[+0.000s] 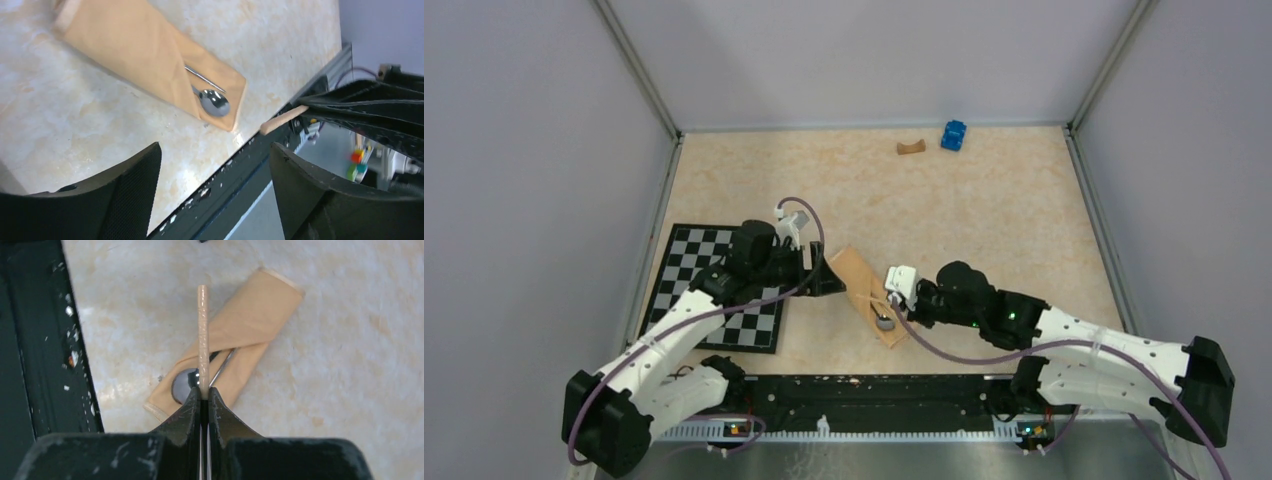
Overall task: Fold the napkin into a case and place the utensils inside
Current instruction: Pass from the left arm to the right, then insert the chopsticks into the folded napkin.
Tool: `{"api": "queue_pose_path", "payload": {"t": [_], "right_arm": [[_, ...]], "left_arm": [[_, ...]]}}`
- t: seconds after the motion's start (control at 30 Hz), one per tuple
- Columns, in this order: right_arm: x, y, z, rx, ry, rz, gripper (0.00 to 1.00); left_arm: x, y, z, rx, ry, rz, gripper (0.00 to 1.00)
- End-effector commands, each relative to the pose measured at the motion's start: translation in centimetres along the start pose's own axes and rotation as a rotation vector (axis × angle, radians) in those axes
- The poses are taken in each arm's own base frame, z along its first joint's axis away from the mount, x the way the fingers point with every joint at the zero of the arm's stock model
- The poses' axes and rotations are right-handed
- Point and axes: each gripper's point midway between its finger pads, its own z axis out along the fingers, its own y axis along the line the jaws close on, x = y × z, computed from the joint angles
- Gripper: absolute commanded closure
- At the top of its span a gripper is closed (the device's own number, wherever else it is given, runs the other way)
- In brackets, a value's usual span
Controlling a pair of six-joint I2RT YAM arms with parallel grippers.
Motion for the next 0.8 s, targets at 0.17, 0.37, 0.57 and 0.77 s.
{"api": "queue_pose_path", "payload": {"t": [0.17, 0.37, 0.57, 0.77], "right_arm": [[4.7, -2.4, 1.7, 0.363, 0.162, 0.762, 1.0], [6.6, -1.8, 3.1, 0.379, 0.235, 0.823, 1.0], [8.7, -1.6, 3.3, 0.4, 0.293, 0.837, 1.0], [9.7, -2.9, 4.3, 0.432, 0.305, 0.845, 1.0]], "left_arm": [[-2.1, 3.5, 4.2, -0.056, -0.131, -0.279, 0.32], [-1.9, 5.0, 7.0, -0.053, -0.092, -0.334, 0.53], [-1.3, 7.1, 8.4, -0.11, -0.08, -0.352, 0.6], [-0.5, 7.9, 9.3, -0.119, -0.054, -0.366, 0.63]]}}
